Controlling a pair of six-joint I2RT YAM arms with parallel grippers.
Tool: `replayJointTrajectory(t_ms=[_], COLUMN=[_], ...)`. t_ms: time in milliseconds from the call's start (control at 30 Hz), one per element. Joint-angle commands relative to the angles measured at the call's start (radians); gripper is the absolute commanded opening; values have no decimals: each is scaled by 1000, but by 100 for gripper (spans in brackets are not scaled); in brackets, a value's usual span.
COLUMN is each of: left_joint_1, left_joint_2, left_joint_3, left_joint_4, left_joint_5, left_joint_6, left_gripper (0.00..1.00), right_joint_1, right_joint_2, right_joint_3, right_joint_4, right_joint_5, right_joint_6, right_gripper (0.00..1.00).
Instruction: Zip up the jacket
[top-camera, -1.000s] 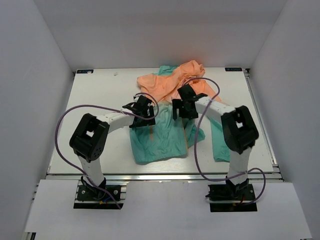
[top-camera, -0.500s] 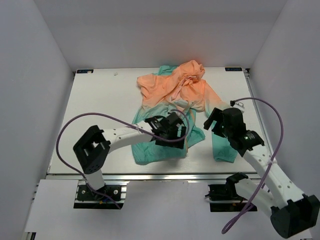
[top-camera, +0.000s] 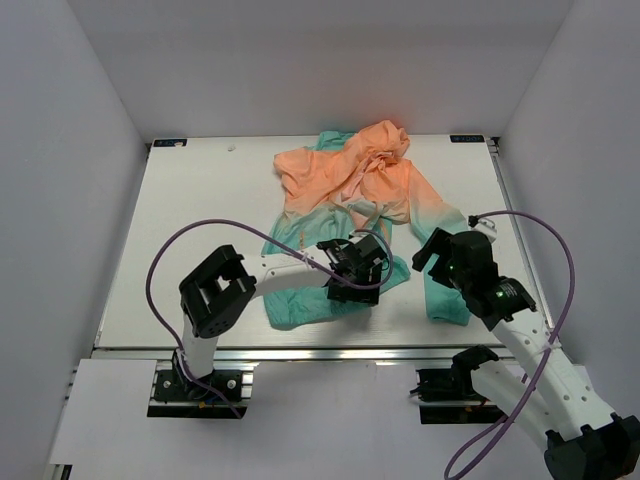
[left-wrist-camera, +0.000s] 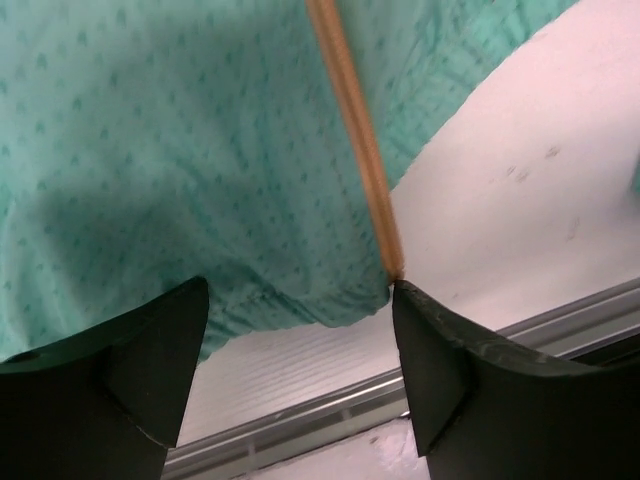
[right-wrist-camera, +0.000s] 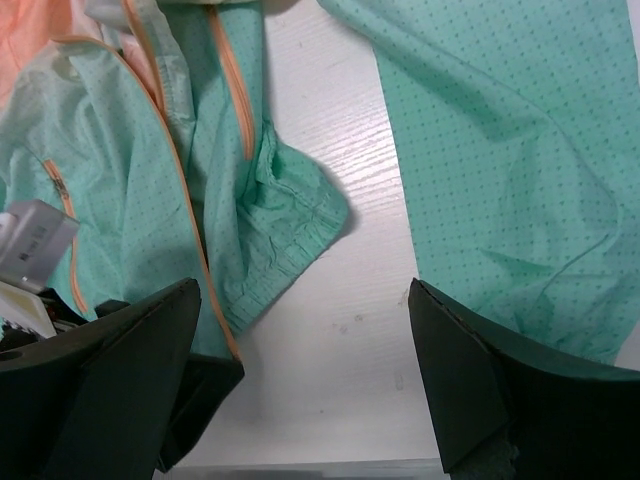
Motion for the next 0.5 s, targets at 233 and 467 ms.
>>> replayJointTrajectory(t_ms=[233, 467], left_joint_1=[2, 3], left_joint_2=[70, 35], left_joint_3=[113, 139], left_joint_4=[-37, -71], left_joint_5=[-36, -71], left_joint_6=[-12, -13], left_gripper=[44, 0], right_joint_1=[-4, -4], right_joint_2=[-31, -45], right_joint_3=[-32, -61], right_joint_4=[22, 22], right_joint_5=[-19, -47], right_joint_6=[15, -29], right_gripper=[89, 89])
